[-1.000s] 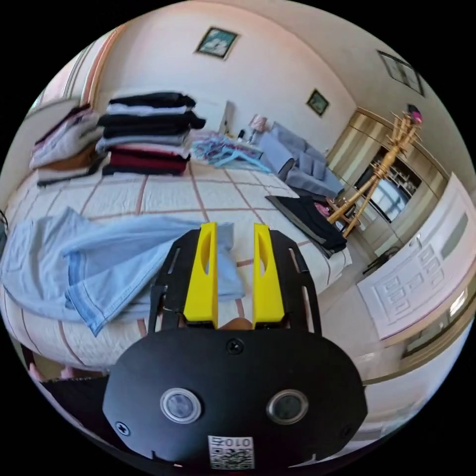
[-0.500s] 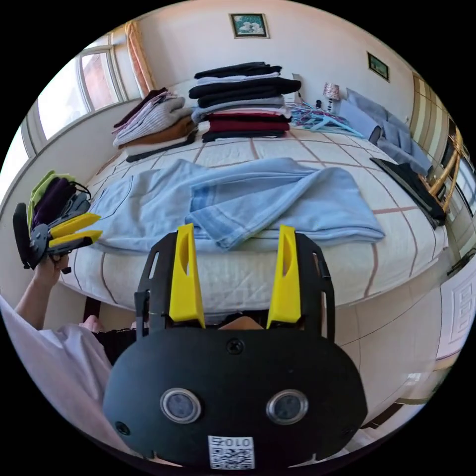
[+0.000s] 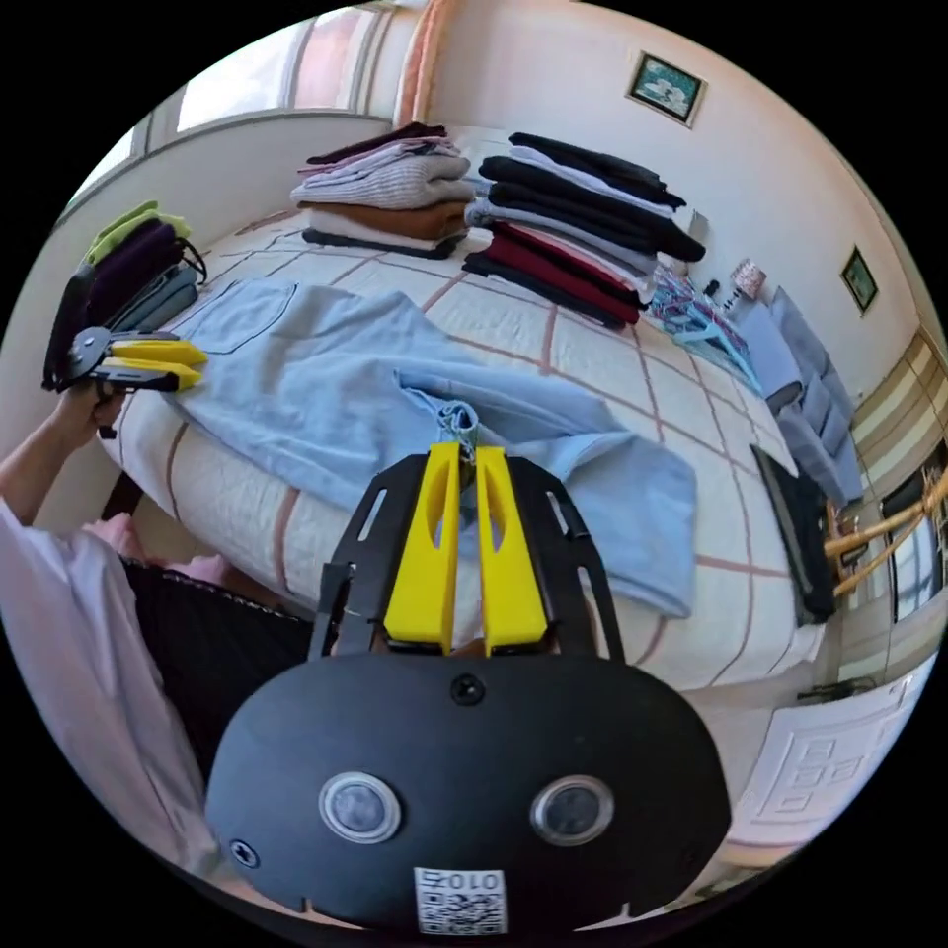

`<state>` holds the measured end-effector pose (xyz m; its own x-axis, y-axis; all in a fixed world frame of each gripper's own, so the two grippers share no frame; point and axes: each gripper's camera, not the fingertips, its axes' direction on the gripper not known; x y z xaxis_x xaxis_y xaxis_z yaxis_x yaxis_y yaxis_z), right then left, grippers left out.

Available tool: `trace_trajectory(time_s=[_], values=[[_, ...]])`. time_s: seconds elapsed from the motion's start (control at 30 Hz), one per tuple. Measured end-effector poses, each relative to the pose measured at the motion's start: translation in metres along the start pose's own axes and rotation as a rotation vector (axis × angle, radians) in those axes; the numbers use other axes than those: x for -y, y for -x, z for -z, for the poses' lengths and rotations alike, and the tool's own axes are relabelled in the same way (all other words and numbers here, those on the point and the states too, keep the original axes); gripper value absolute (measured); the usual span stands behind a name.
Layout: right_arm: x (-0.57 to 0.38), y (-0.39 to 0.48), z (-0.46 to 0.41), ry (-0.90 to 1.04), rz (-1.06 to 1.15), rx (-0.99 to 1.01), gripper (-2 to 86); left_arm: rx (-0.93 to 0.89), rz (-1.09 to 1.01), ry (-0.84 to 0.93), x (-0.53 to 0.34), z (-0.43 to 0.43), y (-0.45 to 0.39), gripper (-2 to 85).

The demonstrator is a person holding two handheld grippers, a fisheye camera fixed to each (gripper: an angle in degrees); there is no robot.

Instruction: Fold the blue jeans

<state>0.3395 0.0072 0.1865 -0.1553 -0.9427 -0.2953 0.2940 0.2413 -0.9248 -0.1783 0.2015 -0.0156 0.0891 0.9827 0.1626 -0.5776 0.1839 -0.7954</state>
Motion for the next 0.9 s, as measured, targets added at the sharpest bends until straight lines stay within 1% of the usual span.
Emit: trace_trajectory(time_s=[0.07,0.1,0.13,0.17,0.2,0.23,0.3,0.4,0.47,0.53,0.57,0.63,0.7,0.77,0.83,0.9], values=[[0.001,-0.052,0.023,0.045,0.001,-0.119,3.9,0.024,0.003,0.004,0.000,0.005,-0.007,9.4],[-0.002,-0.103,0.043,0.053,-0.101,-0.220,4.3,0.039,0.001,-0.001,0.001,0.009,-0.013,9.6],[-0.015,-0.165,0.069,0.004,-0.339,-0.310,4.8,0.045,-0.001,-0.006,0.001,0.012,-0.016,9.7],[-0.026,-0.197,0.083,-0.039,-0.482,-0.347,6.0,0.055,-0.002,-0.022,0.000,0.018,-0.022,10.0],[-0.055,-0.246,0.105,-0.111,-0.673,-0.415,8.3,0.066,0.006,-0.040,-0.002,0.025,-0.029,10.3],[-0.083,-0.282,0.115,-0.097,-0.831,-0.438,10.7,0.070,0.008,-0.046,-0.004,0.028,-0.032,10.4],[-0.112,-0.303,0.119,-0.074,-0.931,-0.423,12.8,0.072,-0.018,-0.040,-0.009,0.033,-0.049,10.9],[-0.149,-0.283,0.096,-0.033,-0.951,-0.413,13.3,0.126,-0.090,0.014,-0.018,0.031,-0.074,11.1],[-0.174,-0.264,0.063,0.026,-0.961,-0.343,13.3,0.142,-0.136,0.025,-0.020,0.030,-0.088,11.1],[-0.205,-0.233,0.015,0.089,-0.974,-0.188,13.2,0.164,-0.201,0.024,-0.019,0.033,-0.101,11.2],[-0.212,-0.224,0.005,0.097,-0.976,-0.148,13.2,0.188,-0.258,0.031,-0.016,0.033,-0.111,11.4],[-0.232,-0.189,-0.023,0.088,-0.995,-0.030,12.9,0.205,-0.347,0.034,-0.014,0.036,-0.123,12.0],[-0.241,-0.165,-0.034,0.062,-0.996,0.043,12.6,0.140,-0.451,0.009,-0.013,0.049,-0.137,12.7],[-0.246,-0.148,-0.039,0.038,-0.989,0.096,12.5,0.109,-0.488,-0.016,-0.016,0.057,-0.143,13.0],[-0.247,-0.137,-0.041,0.027,-0.964,0.150,12.4,0.135,-0.505,-0.007,-0.018,0.054,-0.146,13.0],[-0.244,-0.136,-0.039,0.036,-0.929,0.154,12.3,0.175,-0.519,0.030,-0.017,0.041,-0.150,12.7]])
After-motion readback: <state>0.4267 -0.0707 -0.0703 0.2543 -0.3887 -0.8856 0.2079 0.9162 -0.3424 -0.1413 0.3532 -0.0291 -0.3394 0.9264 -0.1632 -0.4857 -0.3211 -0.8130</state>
